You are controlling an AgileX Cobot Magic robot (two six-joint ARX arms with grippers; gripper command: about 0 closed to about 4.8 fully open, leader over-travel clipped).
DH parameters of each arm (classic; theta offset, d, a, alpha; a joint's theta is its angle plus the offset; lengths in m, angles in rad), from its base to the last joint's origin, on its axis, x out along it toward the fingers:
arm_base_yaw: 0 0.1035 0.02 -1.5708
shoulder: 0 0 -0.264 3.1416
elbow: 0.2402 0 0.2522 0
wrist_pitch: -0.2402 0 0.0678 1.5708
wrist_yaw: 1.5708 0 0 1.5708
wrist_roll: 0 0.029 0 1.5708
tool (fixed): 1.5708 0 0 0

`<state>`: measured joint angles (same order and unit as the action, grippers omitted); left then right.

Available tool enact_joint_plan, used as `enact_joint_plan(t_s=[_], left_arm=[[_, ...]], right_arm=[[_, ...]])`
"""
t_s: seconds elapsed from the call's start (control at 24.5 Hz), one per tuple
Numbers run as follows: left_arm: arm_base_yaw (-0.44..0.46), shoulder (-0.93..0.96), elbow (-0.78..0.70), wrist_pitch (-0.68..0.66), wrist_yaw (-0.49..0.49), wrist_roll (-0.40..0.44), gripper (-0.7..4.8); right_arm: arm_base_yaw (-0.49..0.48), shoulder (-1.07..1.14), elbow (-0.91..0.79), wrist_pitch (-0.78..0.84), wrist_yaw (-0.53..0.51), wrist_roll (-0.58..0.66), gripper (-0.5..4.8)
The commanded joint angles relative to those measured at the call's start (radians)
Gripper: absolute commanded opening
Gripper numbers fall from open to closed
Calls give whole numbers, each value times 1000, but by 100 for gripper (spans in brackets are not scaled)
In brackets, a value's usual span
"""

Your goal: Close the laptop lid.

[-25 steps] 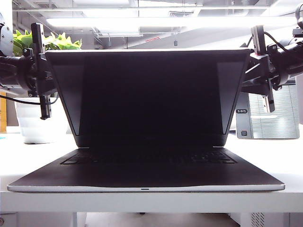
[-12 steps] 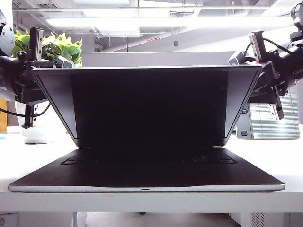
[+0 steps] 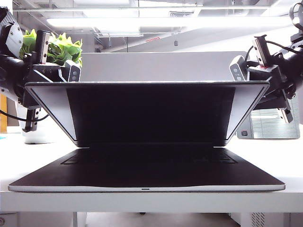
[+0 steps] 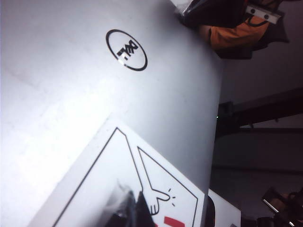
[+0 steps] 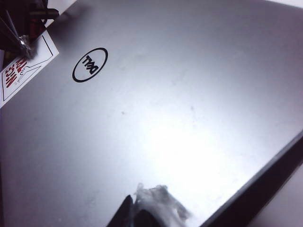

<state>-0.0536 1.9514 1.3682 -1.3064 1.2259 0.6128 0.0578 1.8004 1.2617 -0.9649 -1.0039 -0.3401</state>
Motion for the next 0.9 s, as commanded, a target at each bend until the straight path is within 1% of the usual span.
enact_joint_plan(t_s=[0.04,0.08,0.12,0.29,0.37,0.41,0.57,0.69,0.9], left_arm=[[-2,-4,-2,-12,-39,8,-5],[-2,-4,-2,-13,-82,6,-5],[-2,-4,-2,-12,-100,3,-5],[-2,-4,-2,-4,-109,0,-5],[-2,-4,-8,7,-140,-16,-5],[-2,-4,-19,22,-150,-29,-5],[-3,-4,-61,57,-154,-30,-5],[-3,-4,-93,94,-181,-67,-5],[-3,-4,-156,147,-194,-83,-5]], right_arm=[[3,-4,-13,-30,37,-10,-5],[3,-4,-23,-31,57,-10,-5],[3,-4,-31,-30,64,-10,-5],[3,-4,-77,-18,71,-10,-5],[3,-4,-95,-9,86,-10,-5],[3,-4,-101,-5,93,-9,-5],[3,-4,-103,5,93,-9,-5],[3,-4,-104,5,93,-9,-5],[3,-4,-104,5,93,-9,-5]])
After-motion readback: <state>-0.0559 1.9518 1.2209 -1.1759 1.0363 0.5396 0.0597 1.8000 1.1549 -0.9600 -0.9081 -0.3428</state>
